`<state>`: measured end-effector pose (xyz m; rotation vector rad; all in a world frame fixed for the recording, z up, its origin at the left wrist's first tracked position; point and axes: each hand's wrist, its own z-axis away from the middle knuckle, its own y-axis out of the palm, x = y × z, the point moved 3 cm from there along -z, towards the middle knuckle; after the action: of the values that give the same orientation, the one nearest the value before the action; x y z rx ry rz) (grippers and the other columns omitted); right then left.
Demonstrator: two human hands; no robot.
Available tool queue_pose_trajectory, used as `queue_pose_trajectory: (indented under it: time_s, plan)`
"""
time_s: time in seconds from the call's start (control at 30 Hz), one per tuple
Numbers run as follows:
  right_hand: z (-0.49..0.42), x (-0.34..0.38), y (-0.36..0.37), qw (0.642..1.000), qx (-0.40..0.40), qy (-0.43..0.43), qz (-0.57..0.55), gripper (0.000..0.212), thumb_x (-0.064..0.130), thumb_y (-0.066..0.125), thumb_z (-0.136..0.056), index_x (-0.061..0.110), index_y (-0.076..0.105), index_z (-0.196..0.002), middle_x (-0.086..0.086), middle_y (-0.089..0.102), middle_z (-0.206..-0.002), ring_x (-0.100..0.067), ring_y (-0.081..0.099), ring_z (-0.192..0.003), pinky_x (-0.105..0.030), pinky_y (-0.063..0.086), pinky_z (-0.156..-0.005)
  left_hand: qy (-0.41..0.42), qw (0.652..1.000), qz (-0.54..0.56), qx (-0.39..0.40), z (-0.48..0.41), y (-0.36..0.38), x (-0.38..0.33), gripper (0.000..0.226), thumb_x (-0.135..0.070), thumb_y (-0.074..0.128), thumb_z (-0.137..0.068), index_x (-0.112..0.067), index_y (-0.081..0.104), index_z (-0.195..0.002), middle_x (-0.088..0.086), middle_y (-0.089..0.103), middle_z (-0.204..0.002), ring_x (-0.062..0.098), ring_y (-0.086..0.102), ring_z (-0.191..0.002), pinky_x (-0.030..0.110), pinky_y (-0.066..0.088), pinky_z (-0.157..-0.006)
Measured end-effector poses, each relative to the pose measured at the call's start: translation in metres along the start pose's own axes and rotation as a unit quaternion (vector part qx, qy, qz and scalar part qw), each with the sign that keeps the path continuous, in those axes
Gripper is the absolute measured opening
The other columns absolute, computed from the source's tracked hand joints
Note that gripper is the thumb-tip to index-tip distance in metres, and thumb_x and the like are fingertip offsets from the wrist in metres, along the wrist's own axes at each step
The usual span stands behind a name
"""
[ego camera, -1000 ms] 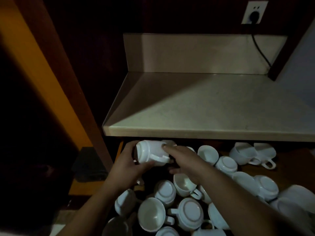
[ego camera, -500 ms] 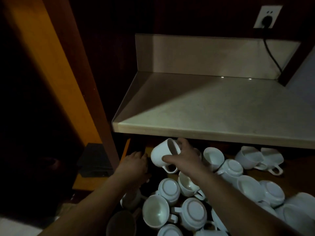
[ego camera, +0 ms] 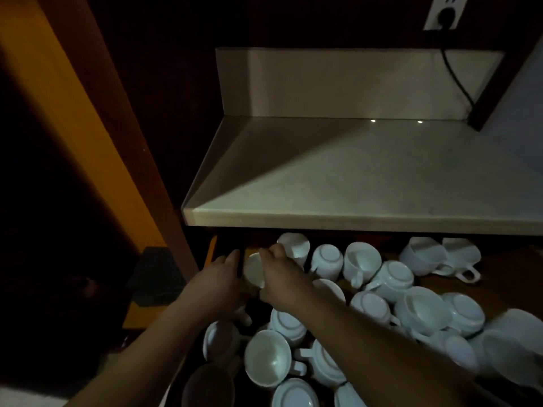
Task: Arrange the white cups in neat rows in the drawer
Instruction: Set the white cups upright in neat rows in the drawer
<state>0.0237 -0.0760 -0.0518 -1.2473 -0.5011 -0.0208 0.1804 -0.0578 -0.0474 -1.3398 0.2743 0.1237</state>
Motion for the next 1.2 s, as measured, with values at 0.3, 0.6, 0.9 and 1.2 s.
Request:
queue_pose_trajectory:
  time_s: [0.3, 0.6, 0.9, 1.2]
  plan:
    - [-0.005, -0.004, 0.013, 1.000, -0.020, -0.012, -0.002, 0.083, 0.016, 0.071, -0.085, 0.026, 0.027, -0.154, -0.001, 0.025, -0.156, -0.034, 0.042, -0.138, -0.047, 0.040, -0.111, 0.042, 0.998, -0.019, -0.036, -0.007, 0.002, -0.025, 0.081, -0.038, 0.064, -0.084, -0.017, 0.026, -0.152, 0.009, 0.047, -0.140, 0.030, 0.057, -0.118, 0.037, 0.051, -0.090]
    - [0.010, -0.072, -0.019, 0.970, -0.103, 0.148, -0.164, 0.066, 0.030, 0.065, -0.093, 0.017, 0.039, -0.153, -0.009, 0.038, -0.153, -0.030, 0.046, -0.136, -0.030, 0.038, -0.094, 0.059, 0.996, -0.066, -0.034, -0.038, 0.016, -0.034, 0.076, -0.058, 0.068, -0.080, -0.018, 0.040, -0.139, 0.009, 0.046, -0.132, 0.032, 0.052, -0.118, 0.042, 0.049, -0.092]
    - [-0.017, -0.077, -0.009, 0.963, -0.070, 0.155, -0.209, 0.067, 0.024, 0.067, -0.087, 0.015, 0.043, -0.148, -0.014, 0.058, -0.137, -0.032, 0.057, -0.124, -0.033, 0.047, -0.095, 0.093, 0.983, -0.101, -0.123, -0.054, 0.014, -0.014, 0.037, -0.028, 0.067, -0.084, -0.020, 0.063, -0.120, 0.008, 0.061, -0.117, 0.030, 0.057, -0.110, 0.038, 0.050, -0.086]
    - [-0.035, -0.064, -0.009, 0.972, -0.107, 0.128, -0.165, 0.038, 0.018, 0.062, -0.093, 0.011, 0.057, -0.130, -0.012, 0.063, -0.133, -0.033, 0.057, -0.125, -0.036, 0.046, -0.097, 0.081, 0.985, -0.112, -0.103, -0.064, 0.005, -0.004, 0.032, -0.035, 0.057, -0.094, -0.024, 0.061, -0.124, 0.006, 0.067, -0.116, 0.027, 0.062, -0.108, 0.035, 0.049, -0.084]
